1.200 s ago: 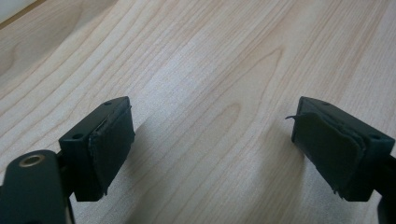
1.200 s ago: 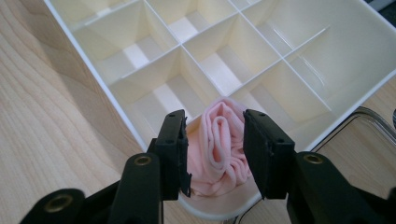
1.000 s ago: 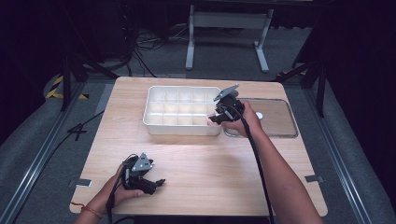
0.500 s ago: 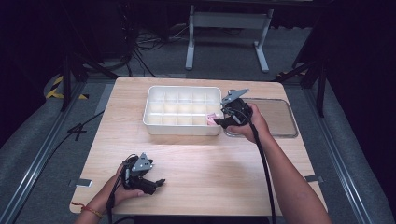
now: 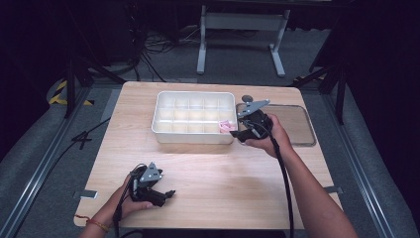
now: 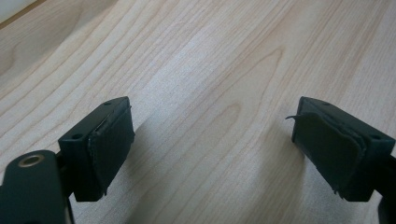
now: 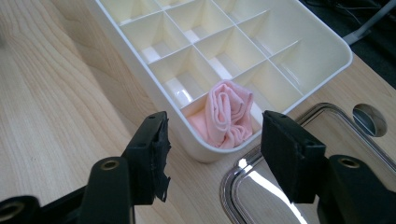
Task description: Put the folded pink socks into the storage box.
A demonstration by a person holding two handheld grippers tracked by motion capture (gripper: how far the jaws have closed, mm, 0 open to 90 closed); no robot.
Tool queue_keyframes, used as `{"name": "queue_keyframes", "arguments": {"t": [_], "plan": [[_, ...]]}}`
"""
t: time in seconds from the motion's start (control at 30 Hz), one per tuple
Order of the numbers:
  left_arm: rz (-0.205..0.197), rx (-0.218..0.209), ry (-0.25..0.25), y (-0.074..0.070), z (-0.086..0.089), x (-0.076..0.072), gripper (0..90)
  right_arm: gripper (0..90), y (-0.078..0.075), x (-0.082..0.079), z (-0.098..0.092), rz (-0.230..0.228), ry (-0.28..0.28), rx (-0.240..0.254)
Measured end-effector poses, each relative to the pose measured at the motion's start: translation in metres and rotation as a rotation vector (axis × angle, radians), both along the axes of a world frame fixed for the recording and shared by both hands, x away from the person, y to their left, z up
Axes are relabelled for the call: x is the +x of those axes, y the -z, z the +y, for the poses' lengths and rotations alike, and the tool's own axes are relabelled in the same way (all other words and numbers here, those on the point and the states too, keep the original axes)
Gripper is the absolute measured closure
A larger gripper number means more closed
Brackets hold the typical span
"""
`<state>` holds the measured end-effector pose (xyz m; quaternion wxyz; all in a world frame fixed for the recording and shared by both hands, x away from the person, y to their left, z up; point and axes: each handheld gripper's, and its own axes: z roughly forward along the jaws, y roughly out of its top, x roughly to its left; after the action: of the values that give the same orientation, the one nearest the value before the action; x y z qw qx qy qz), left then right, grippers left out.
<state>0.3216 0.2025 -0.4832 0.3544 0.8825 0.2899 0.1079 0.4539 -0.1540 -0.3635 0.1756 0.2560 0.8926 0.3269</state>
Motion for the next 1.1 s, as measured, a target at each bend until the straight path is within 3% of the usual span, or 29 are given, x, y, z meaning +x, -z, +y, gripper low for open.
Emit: {"name": "queue_keyframes", "arguments": {"t": [0.53,0.8,0.93,1.1], "plan": [[-0.002,0.001,-0.001,0.0,0.0,0.0,13.0,39.9,0.002,-0.017,-0.005,-0.019,-0.028,-0.012],[-0.002,0.001,-0.001,0.0,0.0,0.0,13.0,38.6,0.01,-0.026,-0.016,-0.023,-0.026,-0.019],[-0.002,0.001,-0.001,0.0,0.0,0.0,13.0,37.9,0.012,-0.032,-0.023,-0.018,-0.022,0.003],[-0.003,0.001,-0.001,0.0,0.0,0.0,13.0,37.5,0.019,-0.041,-0.032,-0.021,-0.025,-0.013]]}}
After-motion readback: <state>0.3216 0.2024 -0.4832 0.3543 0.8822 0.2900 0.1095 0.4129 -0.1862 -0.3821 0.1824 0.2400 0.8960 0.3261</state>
